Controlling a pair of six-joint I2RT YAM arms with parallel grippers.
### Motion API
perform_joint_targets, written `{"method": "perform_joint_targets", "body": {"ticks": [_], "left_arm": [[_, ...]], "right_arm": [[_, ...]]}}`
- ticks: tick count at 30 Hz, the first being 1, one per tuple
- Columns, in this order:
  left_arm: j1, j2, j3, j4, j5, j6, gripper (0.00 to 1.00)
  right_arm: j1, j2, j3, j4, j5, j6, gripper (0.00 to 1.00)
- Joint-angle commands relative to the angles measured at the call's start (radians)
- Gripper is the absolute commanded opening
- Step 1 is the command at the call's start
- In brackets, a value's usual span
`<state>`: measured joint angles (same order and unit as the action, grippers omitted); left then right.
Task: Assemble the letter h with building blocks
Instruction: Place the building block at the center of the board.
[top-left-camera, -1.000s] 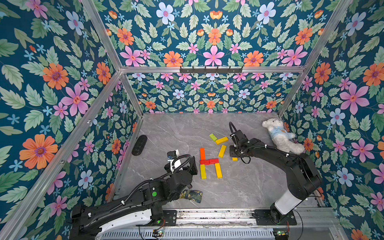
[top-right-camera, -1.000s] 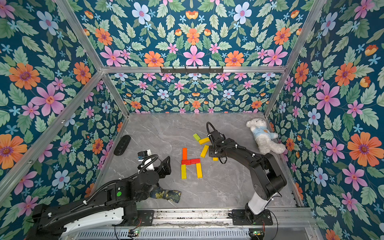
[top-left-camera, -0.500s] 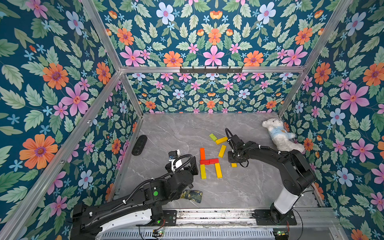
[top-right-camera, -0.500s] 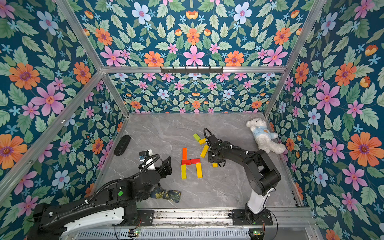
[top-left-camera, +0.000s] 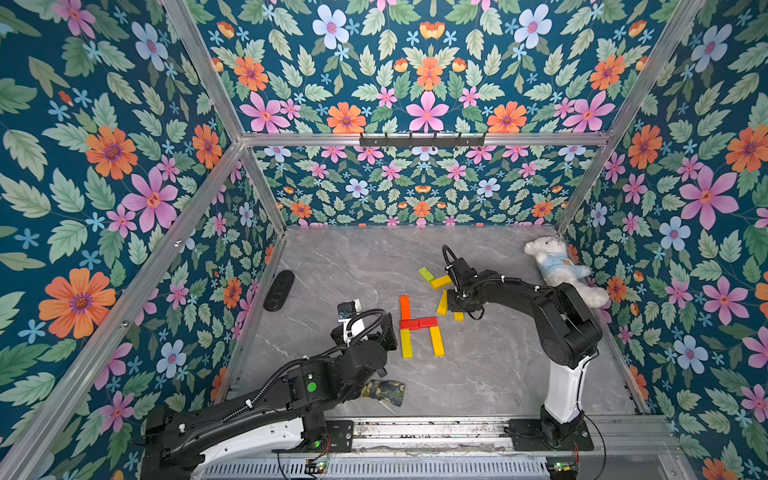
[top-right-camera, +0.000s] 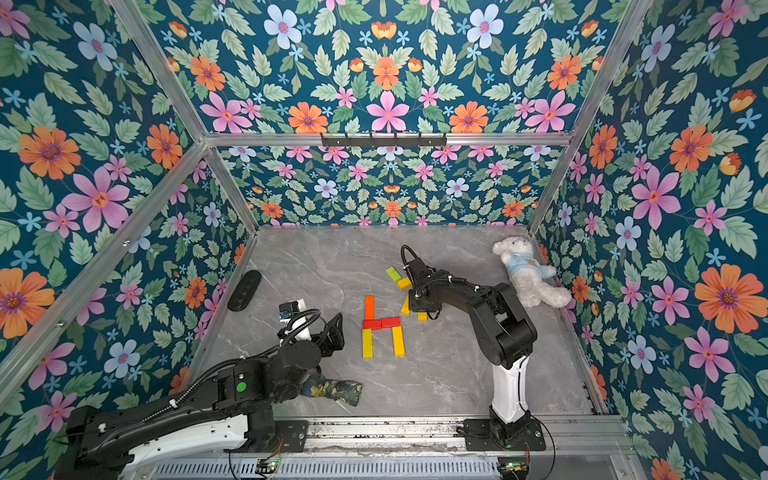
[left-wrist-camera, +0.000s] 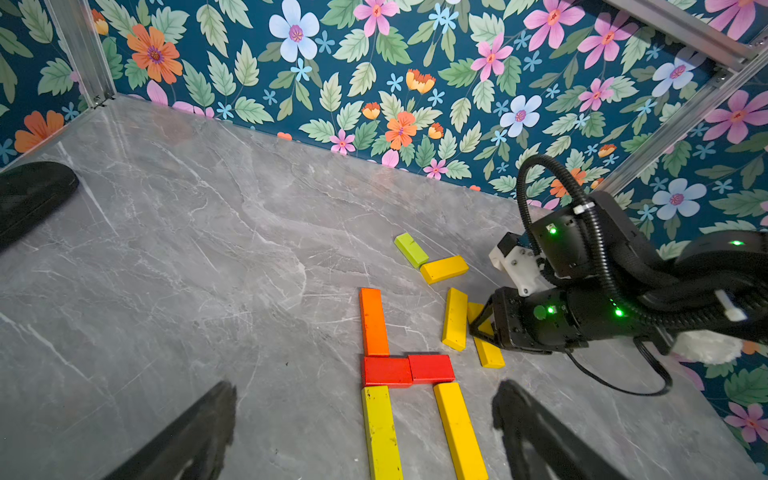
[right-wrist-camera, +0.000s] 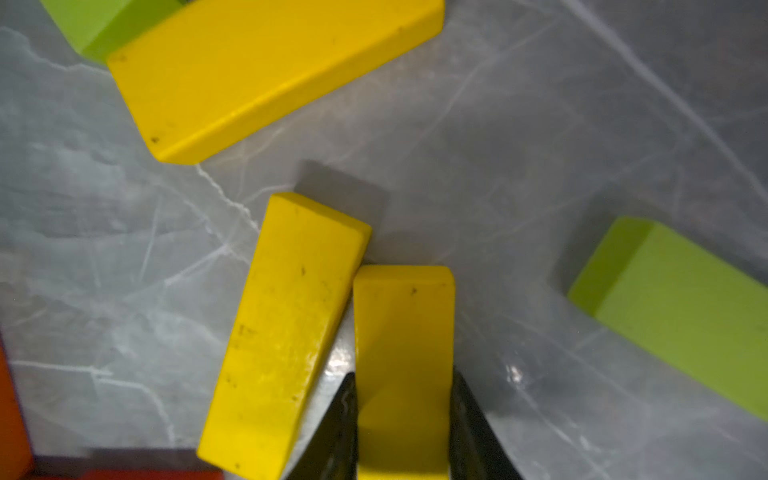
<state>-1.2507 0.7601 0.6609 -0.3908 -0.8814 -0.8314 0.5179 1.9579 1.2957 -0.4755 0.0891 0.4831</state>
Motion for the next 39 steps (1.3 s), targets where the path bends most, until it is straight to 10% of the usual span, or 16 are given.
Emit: {"method": "perform_joint_targets", "body": {"ticks": [1, 39], "left_arm": [[0.0, -0.001, 0.013, -0.002, -0.018, -0.001, 0.99], [0.0, -0.005, 0.014, 0.001, -0.026, 0.003, 0.99]], "right_arm": [[0.001, 0.022, 0.033, -0.038, 0.019, 0.024, 0.17], [0.005, 0.011, 0.02, -0.046, 0.02, -0.04, 0.37]]}}
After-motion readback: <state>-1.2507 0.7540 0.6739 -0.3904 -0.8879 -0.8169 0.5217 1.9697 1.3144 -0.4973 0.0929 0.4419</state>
